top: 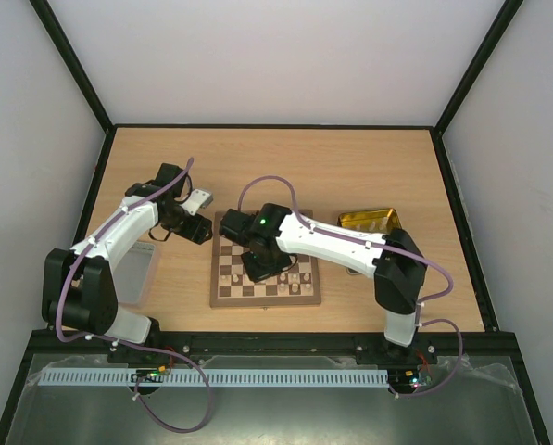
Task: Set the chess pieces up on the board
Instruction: Place the chess piece on the chessboard.
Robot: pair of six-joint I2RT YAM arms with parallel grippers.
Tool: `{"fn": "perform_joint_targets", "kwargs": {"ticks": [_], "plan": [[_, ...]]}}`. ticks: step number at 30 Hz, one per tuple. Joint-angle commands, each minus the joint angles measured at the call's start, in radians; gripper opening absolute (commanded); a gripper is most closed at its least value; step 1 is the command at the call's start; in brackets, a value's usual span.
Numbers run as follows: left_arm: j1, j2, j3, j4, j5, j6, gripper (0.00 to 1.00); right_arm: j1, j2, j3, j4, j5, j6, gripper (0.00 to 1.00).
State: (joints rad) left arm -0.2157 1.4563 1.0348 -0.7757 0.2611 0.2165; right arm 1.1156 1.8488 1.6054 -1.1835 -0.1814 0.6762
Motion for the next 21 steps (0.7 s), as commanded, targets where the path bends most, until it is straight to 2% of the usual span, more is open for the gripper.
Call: {"fn": "perform_joint_targets", "kwargs": {"ticks": [1, 21], "plan": [[-0.005, -0.022, -0.006, -0.01, -0.004, -0.007, 0.75, 0.006, 0.026, -0.018, 0.042, -0.012, -0.015, 0.04], [-0.005, -0.028, -0.009, -0.005, -0.003, -0.008, 0.75, 0.016, 0.073, -0.061, 0.078, -0.046, -0.029, 0.04]]}}
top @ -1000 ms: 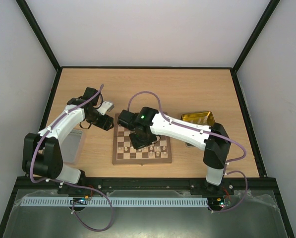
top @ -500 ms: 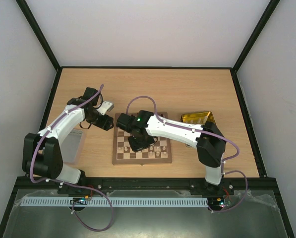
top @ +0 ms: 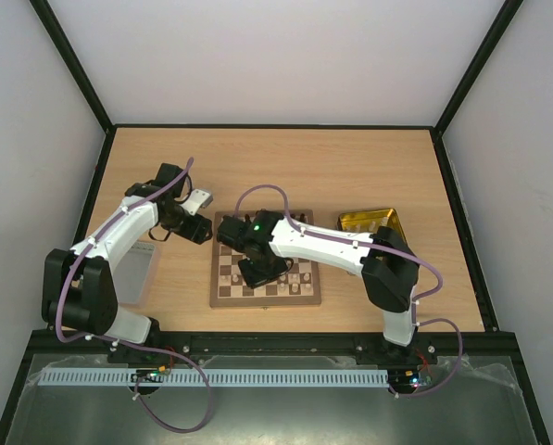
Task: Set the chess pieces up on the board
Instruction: Place the chess piece on the chessboard.
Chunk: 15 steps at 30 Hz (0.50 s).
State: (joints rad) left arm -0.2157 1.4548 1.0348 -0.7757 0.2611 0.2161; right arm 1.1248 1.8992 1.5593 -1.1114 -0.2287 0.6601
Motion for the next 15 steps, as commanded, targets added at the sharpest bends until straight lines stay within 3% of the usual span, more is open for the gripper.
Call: {"fn": "perform_joint_targets", "kwargs": {"ticks": [1, 15], "plan": [[-0.005, -0.028, -0.01, -0.005, -0.004, -0.007, 0.75, 0.007, 0.024, -0.016, 0.008, 0.002, -0.012, 0.04], [-0.005, -0.031, -0.01, -0.005, -0.002, -0.007, 0.75, 0.008, 0.049, -0.023, 0.02, 0.006, -0.016, 0.04]]}}
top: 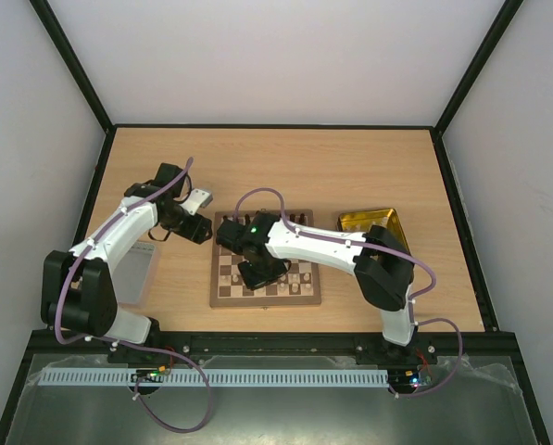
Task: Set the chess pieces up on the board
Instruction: Place the chess piece on the chessboard.
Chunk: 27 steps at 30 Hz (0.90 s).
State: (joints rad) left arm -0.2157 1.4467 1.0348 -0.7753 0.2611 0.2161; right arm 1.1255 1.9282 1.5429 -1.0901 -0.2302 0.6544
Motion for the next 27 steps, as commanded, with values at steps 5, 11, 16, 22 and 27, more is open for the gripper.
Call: {"fn": "perform_joint_targets", "kwargs": {"ticks": [5, 11, 16, 22, 27], "plan": [[-0.004, -0.021, -0.011, -0.005, 0.0, -0.007, 0.75, 0.006, 0.027, -0.005, 0.001, 0.002, -0.014, 0.04], [-0.004, -0.02, -0.01, -0.006, 0.001, -0.006, 0.75, 0.006, 0.028, -0.005, 0.002, -0.004, -0.014, 0.06], [-0.005, -0.02, -0.012, -0.006, 0.0, -0.006, 0.75, 0.006, 0.03, -0.006, 0.002, -0.01, -0.015, 0.07], [-0.004, -0.023, -0.012, -0.005, -0.001, -0.006, 0.75, 0.008, 0.027, -0.008, 0.009, -0.019, -0.015, 0.1], [-0.004, -0.024, -0.013, -0.005, -0.002, -0.006, 0.75, 0.007, 0.025, -0.011, 0.01, -0.026, -0.015, 0.18]]}}
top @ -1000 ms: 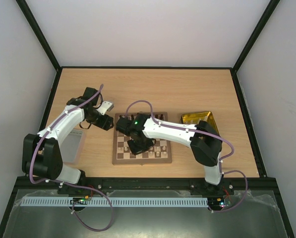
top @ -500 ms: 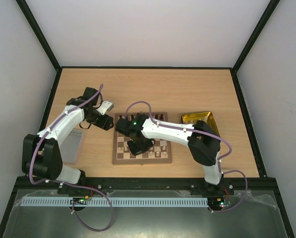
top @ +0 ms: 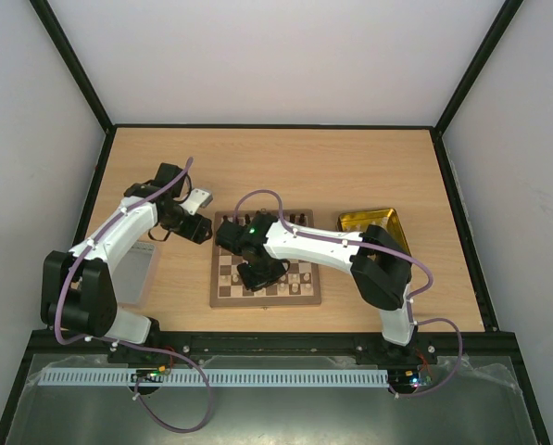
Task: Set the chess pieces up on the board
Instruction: Place the chess piece on the chessboard, then pick up the chess piece from the storage box.
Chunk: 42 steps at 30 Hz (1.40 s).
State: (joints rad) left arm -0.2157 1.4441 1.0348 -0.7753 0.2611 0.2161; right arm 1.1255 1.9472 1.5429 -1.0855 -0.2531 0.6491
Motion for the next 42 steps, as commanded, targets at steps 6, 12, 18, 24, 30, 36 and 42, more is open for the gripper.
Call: {"fn": "perform_joint_targets", "kwargs": {"ticks": [6, 12, 18, 24, 30, 36, 42], "plan": [[-0.004, -0.022, -0.014, -0.002, -0.003, -0.006, 0.75, 0.007, 0.006, -0.009, 0.008, -0.003, -0.008, 0.2], [-0.004, -0.02, -0.014, -0.001, -0.005, -0.006, 0.75, 0.007, -0.006, 0.017, -0.009, 0.043, -0.007, 0.3], [-0.004, -0.018, -0.013, -0.002, -0.003, -0.006, 0.75, -0.051, -0.05, 0.126, -0.122, 0.118, -0.009, 0.36], [-0.004, -0.014, -0.014, -0.002, -0.004, -0.006, 0.75, -0.14, -0.107, 0.222, -0.199, 0.159, -0.042, 0.36], [-0.004, -0.011, -0.013, -0.002, -0.004, -0.006, 0.75, -0.335, -0.22, 0.147, -0.188, 0.19, -0.043, 0.36], [-0.003, -0.007, -0.014, -0.004, -0.003, -0.004, 0.75, -0.62, -0.324, 0.009, -0.098, 0.232, -0.019, 0.37], [-0.004, -0.005, -0.013, -0.004, 0.0, -0.004, 0.75, -0.866, -0.383, -0.111, 0.006, 0.174, 0.056, 0.37]]}}
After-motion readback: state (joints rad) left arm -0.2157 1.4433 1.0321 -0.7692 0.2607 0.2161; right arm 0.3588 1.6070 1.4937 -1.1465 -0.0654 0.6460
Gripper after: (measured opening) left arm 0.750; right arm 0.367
